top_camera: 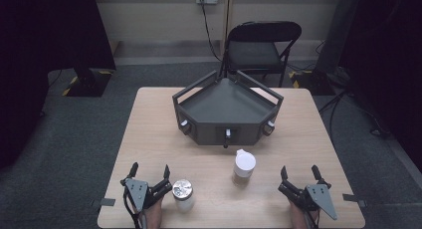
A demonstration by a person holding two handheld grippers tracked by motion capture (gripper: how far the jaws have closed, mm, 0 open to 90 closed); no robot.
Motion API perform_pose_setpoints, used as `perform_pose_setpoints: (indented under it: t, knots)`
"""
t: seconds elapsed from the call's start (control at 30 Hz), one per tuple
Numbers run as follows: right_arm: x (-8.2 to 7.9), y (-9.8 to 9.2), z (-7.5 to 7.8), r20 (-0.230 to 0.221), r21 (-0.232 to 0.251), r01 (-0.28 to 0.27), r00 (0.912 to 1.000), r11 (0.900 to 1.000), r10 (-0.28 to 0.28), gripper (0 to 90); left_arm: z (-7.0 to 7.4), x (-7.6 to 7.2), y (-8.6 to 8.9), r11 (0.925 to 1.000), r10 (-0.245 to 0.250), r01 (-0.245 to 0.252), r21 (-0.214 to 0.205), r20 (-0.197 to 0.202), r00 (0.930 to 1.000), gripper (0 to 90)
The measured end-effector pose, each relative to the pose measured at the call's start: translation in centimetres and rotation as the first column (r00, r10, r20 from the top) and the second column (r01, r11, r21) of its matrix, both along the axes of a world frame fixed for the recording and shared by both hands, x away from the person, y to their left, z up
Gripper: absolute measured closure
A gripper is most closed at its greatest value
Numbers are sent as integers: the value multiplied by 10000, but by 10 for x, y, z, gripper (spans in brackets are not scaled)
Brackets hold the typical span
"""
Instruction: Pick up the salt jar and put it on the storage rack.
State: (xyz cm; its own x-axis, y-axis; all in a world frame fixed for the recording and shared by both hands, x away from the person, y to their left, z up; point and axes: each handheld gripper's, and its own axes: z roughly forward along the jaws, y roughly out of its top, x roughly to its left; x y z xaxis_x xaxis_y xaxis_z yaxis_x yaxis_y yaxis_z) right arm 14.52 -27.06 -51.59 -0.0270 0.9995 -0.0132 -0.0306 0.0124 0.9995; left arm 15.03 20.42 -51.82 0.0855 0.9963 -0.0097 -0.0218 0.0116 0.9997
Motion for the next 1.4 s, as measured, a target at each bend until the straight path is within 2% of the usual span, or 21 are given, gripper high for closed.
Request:
perform_pose_setpoints:
  t: [0.53,0.67,0.87,1.0,1.07,1.23,1.4]
  knots:
    - [0,-1,0,-5,-2,-44,10000,10000,44,4,1,1,0,10000,-10,10,-21,-33,10000,0]
    - [0,0,0,-7,0,-31,10000,10000,31,4,-1,1,3,9994,-28,30,-345,51,10000,2]
    - [0,0,0,-3,-7,-43,10000,10000,43,4,15,-7,7,9981,-287,308,-531,404,9988,0]
    - [0,0,0,-2,-4,-35,10000,10000,35,4,27,-13,6,9951,-714,771,-626,897,9934,0]
    - [0,0,0,-3,-5,-32,10000,10000,32,4,33,-16,5,9930,-976,1036,-573,996,9902,0]
    - [0,0,0,-4,1,-22,10000,10000,22,4,48,-24,-4,9866,-1575,1609,-277,974,9827,0]
    - [0,1,0,-2,1,-11,10000,10000,11,4,53,-32,-13,9781,-2070,2082,-24,962,9736,0]
